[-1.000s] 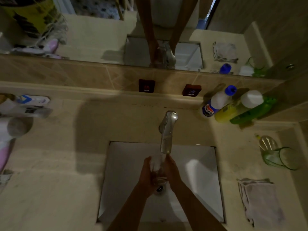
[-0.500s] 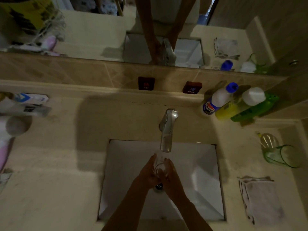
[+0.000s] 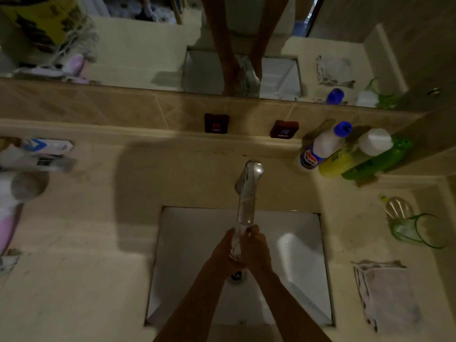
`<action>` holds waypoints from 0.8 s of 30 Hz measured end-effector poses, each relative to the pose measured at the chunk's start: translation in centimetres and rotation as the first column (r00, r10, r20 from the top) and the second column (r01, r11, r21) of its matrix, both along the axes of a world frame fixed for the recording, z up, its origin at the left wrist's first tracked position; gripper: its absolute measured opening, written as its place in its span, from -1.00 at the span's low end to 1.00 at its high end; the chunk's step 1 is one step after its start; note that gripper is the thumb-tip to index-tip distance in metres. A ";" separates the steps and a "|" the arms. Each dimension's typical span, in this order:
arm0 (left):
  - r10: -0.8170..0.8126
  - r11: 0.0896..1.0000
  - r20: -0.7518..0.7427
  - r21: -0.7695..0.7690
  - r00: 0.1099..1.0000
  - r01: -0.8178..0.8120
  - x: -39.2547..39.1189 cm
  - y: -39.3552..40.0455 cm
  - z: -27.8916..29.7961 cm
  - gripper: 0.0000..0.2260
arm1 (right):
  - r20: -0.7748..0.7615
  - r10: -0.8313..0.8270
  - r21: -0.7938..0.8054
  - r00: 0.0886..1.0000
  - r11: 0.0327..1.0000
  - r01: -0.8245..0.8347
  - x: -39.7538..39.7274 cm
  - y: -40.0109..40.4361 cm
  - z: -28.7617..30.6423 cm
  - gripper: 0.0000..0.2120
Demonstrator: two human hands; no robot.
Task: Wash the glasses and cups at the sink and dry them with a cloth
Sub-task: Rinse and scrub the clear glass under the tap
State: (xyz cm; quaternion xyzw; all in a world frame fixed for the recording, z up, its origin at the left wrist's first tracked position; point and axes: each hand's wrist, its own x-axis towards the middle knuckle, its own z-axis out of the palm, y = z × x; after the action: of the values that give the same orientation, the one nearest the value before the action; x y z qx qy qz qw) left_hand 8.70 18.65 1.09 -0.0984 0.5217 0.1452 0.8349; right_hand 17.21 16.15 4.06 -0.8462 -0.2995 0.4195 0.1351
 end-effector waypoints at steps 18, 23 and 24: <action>-0.093 0.950 -0.161 0.282 0.983 0.136 -1.6 -2.4 -0.2 -0.34 | -0.618 -0.474 -0.343 0.628 0.881 0.327 2.7 -2.8 -0.3 -0.47; -0.190 0.899 -0.122 0.378 0.974 0.223 -1.6 -2.1 0.7 -0.36 | -0.619 -0.490 -0.284 0.613 0.868 0.407 2.5 -2.8 0.6 -0.58; -0.143 0.892 -0.152 0.409 0.978 0.194 -1.8 -2.1 0.6 -0.37 | -0.623 -0.481 -0.254 0.617 0.870 0.422 2.5 -2.4 0.6 -0.59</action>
State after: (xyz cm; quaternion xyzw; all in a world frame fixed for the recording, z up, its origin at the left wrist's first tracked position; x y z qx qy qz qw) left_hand 6.94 16.57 1.68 0.1386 0.5330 0.1869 0.8135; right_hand 19.70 13.72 4.70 -0.6906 0.0092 0.6583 0.2995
